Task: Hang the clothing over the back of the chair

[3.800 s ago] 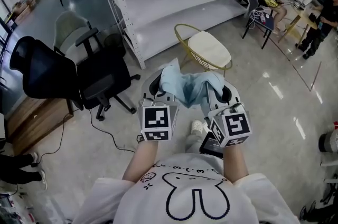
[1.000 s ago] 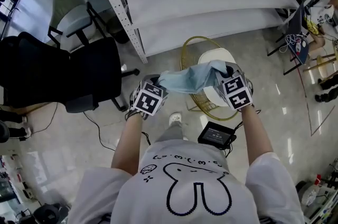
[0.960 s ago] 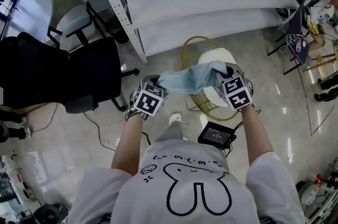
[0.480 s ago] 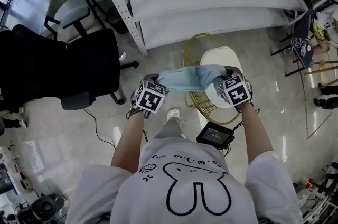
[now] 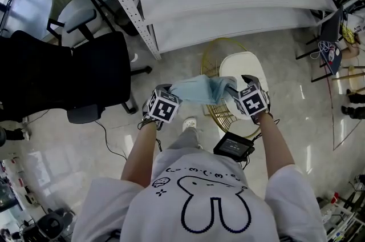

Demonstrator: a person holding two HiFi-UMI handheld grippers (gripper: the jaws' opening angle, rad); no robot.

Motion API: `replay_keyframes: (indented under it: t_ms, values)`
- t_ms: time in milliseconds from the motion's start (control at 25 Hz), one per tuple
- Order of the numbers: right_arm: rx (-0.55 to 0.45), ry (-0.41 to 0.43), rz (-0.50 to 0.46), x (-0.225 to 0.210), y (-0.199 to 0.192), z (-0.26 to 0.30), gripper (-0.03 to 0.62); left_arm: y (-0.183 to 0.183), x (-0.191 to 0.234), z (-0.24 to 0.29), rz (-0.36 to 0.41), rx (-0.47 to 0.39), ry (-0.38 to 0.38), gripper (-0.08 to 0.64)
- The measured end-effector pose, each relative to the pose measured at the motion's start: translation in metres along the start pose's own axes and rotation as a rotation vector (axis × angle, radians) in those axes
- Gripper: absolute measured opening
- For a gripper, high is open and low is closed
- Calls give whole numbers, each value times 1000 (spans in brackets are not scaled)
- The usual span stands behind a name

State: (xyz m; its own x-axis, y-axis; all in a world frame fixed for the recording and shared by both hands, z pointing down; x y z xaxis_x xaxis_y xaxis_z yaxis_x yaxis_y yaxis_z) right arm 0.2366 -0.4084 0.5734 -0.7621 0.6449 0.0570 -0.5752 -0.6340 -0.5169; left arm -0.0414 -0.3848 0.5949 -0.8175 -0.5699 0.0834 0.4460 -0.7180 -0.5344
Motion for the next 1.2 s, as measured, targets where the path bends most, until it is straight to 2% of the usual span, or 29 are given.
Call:
replay_keyframes:
  t_ms: [40, 520, 640, 880, 1040, 1200]
  values:
    - [-2, -5, 7, -1, -1, 1, 303, -1, 1, 2, -1, 5, -4, 37]
    - [-62, -2, 70, 8, 5, -20, 304, -21, 1, 23, -38, 66, -2, 51]
    - [-92, -2, 63, 14, 9, -27, 304, -26, 2, 26, -47, 71, -2, 86]
    - [-127, -20, 70, 25, 10, -40, 304, -32, 0, 18, -79, 51, -12, 229]
    - [-149, -48, 116, 30, 6, -49, 304, -30, -7, 11, -84, 23, -22, 275]
    - [-184, -31, 144, 41, 2, -61, 304, -27, -19, -1, -77, -13, -18, 307]
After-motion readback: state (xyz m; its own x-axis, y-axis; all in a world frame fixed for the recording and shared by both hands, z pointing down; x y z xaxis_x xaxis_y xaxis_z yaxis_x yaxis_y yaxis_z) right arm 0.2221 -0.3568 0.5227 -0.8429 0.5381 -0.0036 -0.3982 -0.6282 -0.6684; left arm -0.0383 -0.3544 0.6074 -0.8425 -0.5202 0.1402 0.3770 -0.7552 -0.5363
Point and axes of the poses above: the fingertips, and each gripper's own axes: z forward along the fingers, x to its left, y out of its top, the point moved 9 cm from there along -z, backward along the fingers, and after that the axes turned 1 degree about x, right-handed, at the moved point
